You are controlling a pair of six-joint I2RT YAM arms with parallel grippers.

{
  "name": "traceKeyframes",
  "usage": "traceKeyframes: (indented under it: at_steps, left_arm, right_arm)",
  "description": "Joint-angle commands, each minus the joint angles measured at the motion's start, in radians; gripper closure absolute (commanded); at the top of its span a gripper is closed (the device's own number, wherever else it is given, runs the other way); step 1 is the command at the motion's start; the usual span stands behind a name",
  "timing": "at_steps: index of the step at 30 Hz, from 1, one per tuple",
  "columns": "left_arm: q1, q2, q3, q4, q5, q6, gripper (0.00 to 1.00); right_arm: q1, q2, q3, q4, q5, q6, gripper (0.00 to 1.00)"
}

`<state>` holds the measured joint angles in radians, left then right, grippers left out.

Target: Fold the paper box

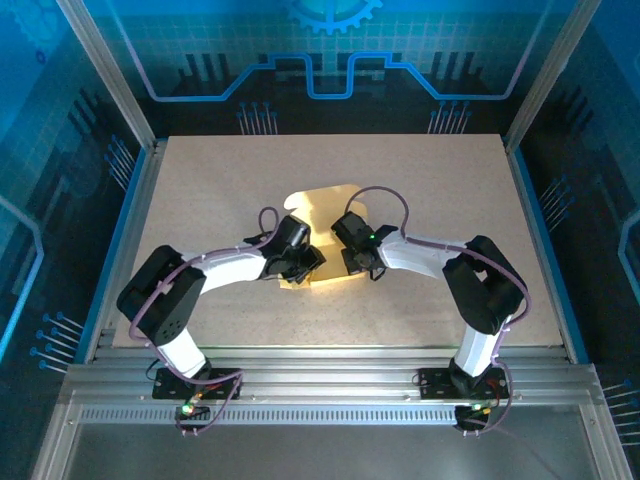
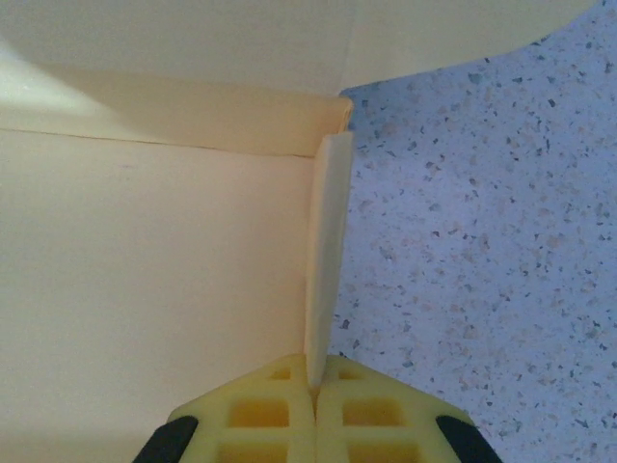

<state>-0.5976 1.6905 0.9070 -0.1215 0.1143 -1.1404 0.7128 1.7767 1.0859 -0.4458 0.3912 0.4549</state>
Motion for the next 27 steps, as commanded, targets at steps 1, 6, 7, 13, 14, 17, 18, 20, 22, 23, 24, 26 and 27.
traceKeyframes:
  at_steps: [1,6,7,13,14,17,18,20,22,23,24,26,27]
  left_arm:
    - [0.003,0.038,0.065,-0.053,0.079,0.137,0.63]
    - [0.006,0.101,0.122,-0.08,0.198,0.217,0.65]
    - [0.009,0.115,0.129,-0.089,0.228,0.224,0.65]
    - [0.032,0.131,0.08,-0.011,0.384,0.162,0.68]
    - [0.033,0.128,0.072,0.006,0.393,0.153,0.68]
    - [0.035,0.099,0.08,0.002,0.365,0.172,0.67]
    - [0.036,0.086,0.097,-0.024,0.344,0.193,0.66]
    - [0.04,0.051,0.139,-0.098,0.286,0.243,0.64]
    - [0.039,0.002,0.174,-0.188,0.201,0.297,0.61]
    - [0.041,-0.021,0.179,-0.212,0.17,0.313,0.58]
    - [0.042,-0.052,0.175,-0.232,0.138,0.326,0.56]
    - [0.047,-0.117,0.153,-0.248,0.086,0.342,0.51]
    - [0.049,-0.159,0.133,-0.252,0.048,0.352,0.48]
  right_arm:
    - [0.009,0.045,-0.024,-0.101,-0.006,-0.051,0.95]
    - [0.009,0.056,-0.002,-0.113,0.003,-0.068,0.95]
    - [0.007,0.057,-0.002,-0.113,0.003,-0.066,0.95]
    - [-0.02,0.058,-0.011,-0.102,-0.038,-0.025,0.95]
    - [-0.024,0.057,-0.014,-0.096,-0.047,-0.02,0.95]
    - [-0.03,0.054,-0.019,-0.085,-0.06,-0.009,0.95]
    - [-0.03,0.055,-0.018,-0.086,-0.059,-0.008,0.95]
    - [-0.031,0.055,-0.015,-0.092,-0.052,-0.004,0.95]
    - [-0.034,0.048,-0.017,-0.093,-0.049,0.003,0.95]
    - [-0.035,0.044,-0.021,-0.091,-0.05,0.008,0.95]
    - [-0.039,0.037,-0.026,-0.086,-0.055,0.014,0.95]
    - [-0.048,0.026,-0.036,-0.069,-0.074,0.021,0.95]
    - [-0.057,0.021,-0.039,-0.06,-0.09,0.024,0.95]
